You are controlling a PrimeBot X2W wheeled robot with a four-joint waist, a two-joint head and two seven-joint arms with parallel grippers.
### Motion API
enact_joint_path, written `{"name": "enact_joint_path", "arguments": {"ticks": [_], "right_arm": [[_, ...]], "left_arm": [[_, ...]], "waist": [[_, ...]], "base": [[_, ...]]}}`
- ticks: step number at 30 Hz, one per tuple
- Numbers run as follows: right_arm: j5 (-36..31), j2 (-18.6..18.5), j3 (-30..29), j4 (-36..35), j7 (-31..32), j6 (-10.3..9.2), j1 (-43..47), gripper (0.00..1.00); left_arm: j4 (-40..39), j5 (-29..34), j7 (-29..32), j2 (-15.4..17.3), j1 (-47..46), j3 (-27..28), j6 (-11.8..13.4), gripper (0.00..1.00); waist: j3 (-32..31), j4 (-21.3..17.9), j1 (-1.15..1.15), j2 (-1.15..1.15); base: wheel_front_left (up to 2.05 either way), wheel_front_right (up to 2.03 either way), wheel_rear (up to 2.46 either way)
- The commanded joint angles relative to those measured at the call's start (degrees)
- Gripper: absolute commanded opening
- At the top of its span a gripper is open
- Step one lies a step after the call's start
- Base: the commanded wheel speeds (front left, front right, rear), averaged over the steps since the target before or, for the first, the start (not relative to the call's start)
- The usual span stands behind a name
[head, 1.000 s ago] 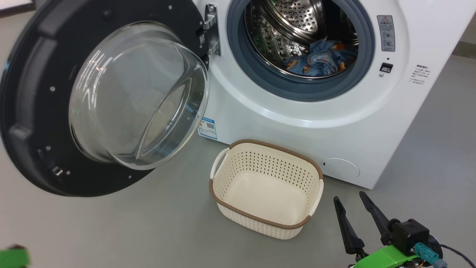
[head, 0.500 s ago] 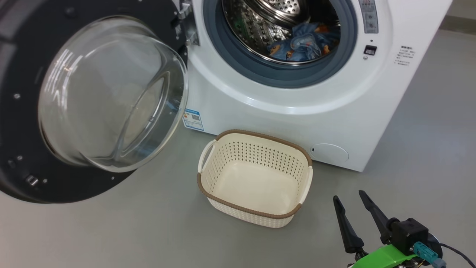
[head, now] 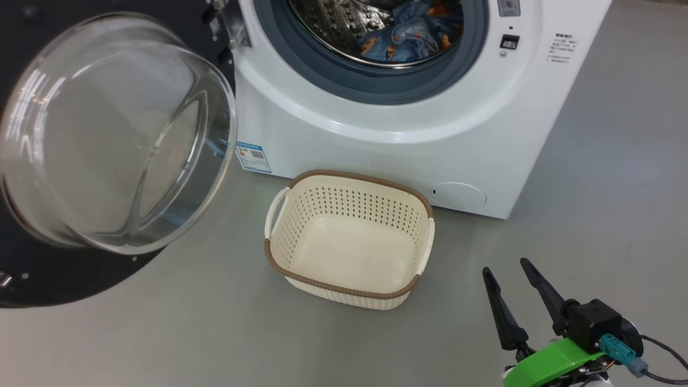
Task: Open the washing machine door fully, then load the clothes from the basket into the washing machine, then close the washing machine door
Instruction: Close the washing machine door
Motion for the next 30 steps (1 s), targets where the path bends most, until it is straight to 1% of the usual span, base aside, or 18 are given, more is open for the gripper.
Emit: {"name": "enact_joint_path", "arguments": {"ticks": [1,6,10,20,30], "right_arm": [[-0.5,-0.6,1.8,-1.7,-0.2,0.16,-2.1,1.00],[-0.4,-1.3,1.9,-2.4,0.4,0.16,-2.5,1.00],[-0.3,-1.7,2.1,-3.1,1.0,0.16,-2.9,1.00],[0.1,-2.0,2.3,-4.2,2.2,0.16,-3.2,1.00],[0.0,-1.9,1.9,-4.9,2.5,0.16,-3.1,1.00]], "left_arm": [[-0.2,-1.2,1.5,4.7,-1.4,1.2,-0.2,0.00],[4.1,-3.9,5.5,5.9,-2.6,1.9,-0.2,0.00],[6.1,-4.4,6.9,6.2,-3.1,1.4,-0.2,0.00],[5.1,-5.6,9.5,4.7,-1.4,-0.3,-0.2,0.00],[4.7,-6.8,12.6,3.4,-0.2,-2.2,-0.2,0.00]], "waist": [[1.0,-0.9,0.00,0.00],[2.2,-1.7,0.00,0.00],[2.9,-2.3,0.00,0.00],[3.9,-4.0,0.00,0.00],[4.7,-4.4,0.00,0.00]], "base": [[0.00,0.00,0.00],[0.00,0.00,0.00],[0.00,0.00,0.00],[0.00,0.00,0.00],[0.00,0.00,0.00]]}}
